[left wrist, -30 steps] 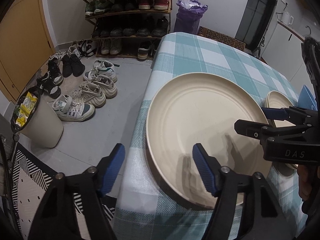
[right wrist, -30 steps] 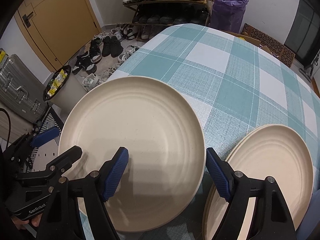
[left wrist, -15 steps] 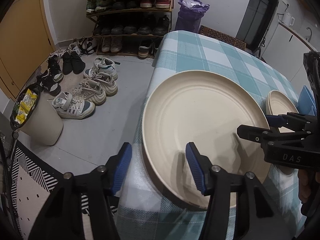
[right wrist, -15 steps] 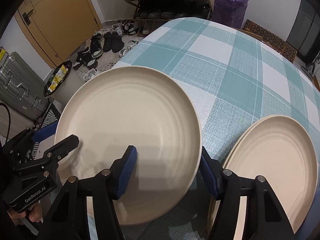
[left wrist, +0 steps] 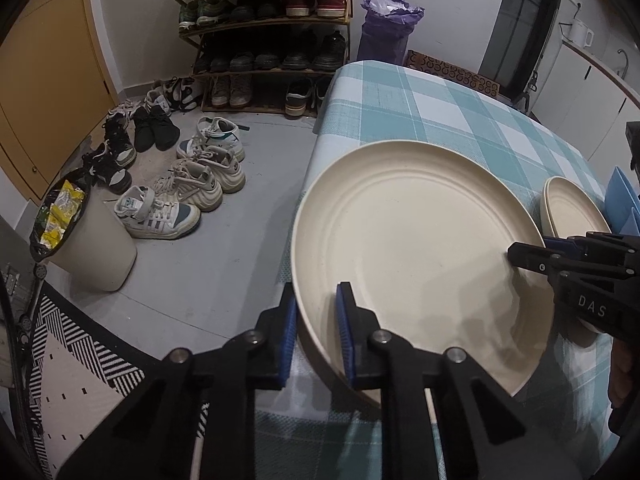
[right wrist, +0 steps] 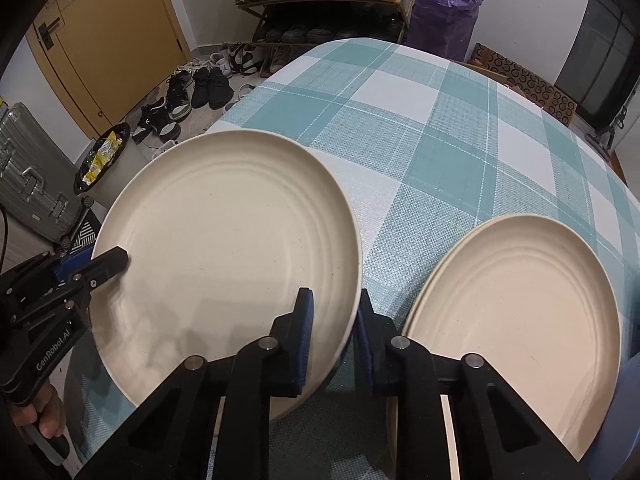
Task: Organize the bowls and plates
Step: 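Lift the cream plate by its rim with the right tool, then carry the held cream plate over the stacked cream plates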
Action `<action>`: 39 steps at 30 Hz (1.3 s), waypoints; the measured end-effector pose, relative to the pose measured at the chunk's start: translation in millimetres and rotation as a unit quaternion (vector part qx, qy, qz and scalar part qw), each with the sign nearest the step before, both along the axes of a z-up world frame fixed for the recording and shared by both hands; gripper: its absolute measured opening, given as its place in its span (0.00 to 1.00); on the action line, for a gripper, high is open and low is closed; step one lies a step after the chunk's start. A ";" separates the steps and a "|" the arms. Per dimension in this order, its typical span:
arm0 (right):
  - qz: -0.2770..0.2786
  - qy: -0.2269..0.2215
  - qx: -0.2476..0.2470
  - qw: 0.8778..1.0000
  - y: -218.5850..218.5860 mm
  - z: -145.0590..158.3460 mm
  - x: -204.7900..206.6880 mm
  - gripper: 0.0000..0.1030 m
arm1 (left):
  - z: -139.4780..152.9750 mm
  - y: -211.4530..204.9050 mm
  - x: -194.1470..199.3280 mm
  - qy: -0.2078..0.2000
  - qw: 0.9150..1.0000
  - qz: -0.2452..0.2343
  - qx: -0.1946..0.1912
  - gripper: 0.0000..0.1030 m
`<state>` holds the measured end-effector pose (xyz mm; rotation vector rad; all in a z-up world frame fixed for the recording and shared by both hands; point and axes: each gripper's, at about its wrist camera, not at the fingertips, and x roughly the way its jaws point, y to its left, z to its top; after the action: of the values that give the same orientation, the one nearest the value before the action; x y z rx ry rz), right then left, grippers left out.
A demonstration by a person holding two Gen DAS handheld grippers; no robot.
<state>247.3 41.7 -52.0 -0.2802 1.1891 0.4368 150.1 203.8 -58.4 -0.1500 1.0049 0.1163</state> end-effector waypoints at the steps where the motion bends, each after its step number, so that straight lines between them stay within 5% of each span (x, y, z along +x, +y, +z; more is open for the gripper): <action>1: 0.000 0.000 0.001 1.000 -0.3 0.0 -0.8 0.20 | 0.6 -0.2 -0.1 -0.001 1.000 0.000 0.001 0.16; 24: -0.004 -0.022 0.018 1.000 -14.4 41.5 -19.1 0.20 | 45.0 -7.4 -13.7 -0.041 0.999 -0.011 0.016 0.16; 39: -0.065 -0.029 0.011 0.997 -72.7 71.7 -43.5 0.20 | 65.5 -60.5 -1.7 -0.052 0.996 -0.067 0.027 0.16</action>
<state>203.9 -30.9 19.7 -0.1935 1.1370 0.3267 148.4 143.3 7.1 -0.0381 0.9034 0.0135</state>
